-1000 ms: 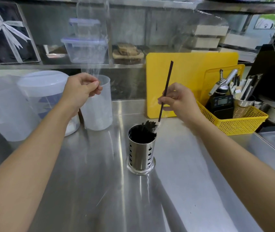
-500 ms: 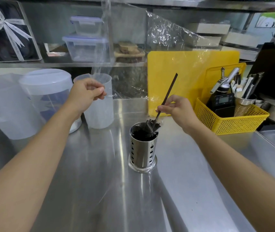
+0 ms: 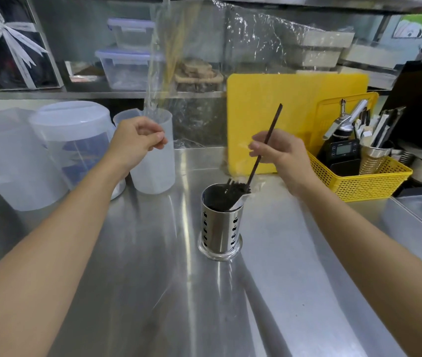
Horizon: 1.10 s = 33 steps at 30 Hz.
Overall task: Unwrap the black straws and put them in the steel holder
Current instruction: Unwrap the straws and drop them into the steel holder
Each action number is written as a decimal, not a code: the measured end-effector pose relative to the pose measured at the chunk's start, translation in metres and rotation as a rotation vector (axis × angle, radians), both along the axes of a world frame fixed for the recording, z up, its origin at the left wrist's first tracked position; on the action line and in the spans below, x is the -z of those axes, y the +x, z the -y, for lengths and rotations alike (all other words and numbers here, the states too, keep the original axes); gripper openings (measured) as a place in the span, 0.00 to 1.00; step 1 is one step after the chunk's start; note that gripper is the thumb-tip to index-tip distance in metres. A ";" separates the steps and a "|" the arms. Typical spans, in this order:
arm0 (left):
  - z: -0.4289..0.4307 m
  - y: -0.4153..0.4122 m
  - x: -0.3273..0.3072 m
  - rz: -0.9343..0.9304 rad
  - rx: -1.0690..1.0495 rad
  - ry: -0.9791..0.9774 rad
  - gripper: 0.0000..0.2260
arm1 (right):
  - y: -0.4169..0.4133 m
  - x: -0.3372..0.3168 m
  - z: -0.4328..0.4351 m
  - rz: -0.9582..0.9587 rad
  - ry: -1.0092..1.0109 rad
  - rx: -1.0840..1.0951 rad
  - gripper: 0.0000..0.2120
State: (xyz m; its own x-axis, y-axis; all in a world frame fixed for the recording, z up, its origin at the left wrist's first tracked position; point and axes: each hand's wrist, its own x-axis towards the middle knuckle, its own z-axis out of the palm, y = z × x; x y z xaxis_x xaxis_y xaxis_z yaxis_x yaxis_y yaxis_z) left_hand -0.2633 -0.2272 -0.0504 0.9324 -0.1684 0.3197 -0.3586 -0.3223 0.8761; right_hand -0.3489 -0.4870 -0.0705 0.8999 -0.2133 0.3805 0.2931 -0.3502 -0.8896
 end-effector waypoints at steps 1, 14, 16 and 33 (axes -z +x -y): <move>0.000 0.001 -0.001 0.006 0.000 0.000 0.03 | 0.000 -0.002 0.000 0.017 0.007 0.010 0.06; -0.007 0.009 0.011 -0.020 0.002 -0.020 0.07 | 0.006 0.006 -0.006 -0.118 0.037 0.032 0.05; -0.010 0.010 0.011 -0.042 0.019 -0.003 0.06 | 0.005 0.009 -0.007 -0.115 0.022 0.008 0.02; -0.004 0.016 0.024 0.012 0.037 0.077 0.06 | 0.009 0.008 -0.001 -0.031 0.073 0.076 0.06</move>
State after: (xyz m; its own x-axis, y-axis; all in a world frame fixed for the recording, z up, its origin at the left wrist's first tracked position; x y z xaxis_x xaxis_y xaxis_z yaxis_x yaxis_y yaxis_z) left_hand -0.2473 -0.2237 -0.0745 0.9211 -0.2275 0.3159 -0.3823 -0.3750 0.8445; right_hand -0.3395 -0.4860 -0.0788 0.8909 -0.3080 0.3338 0.2403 -0.3040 -0.9219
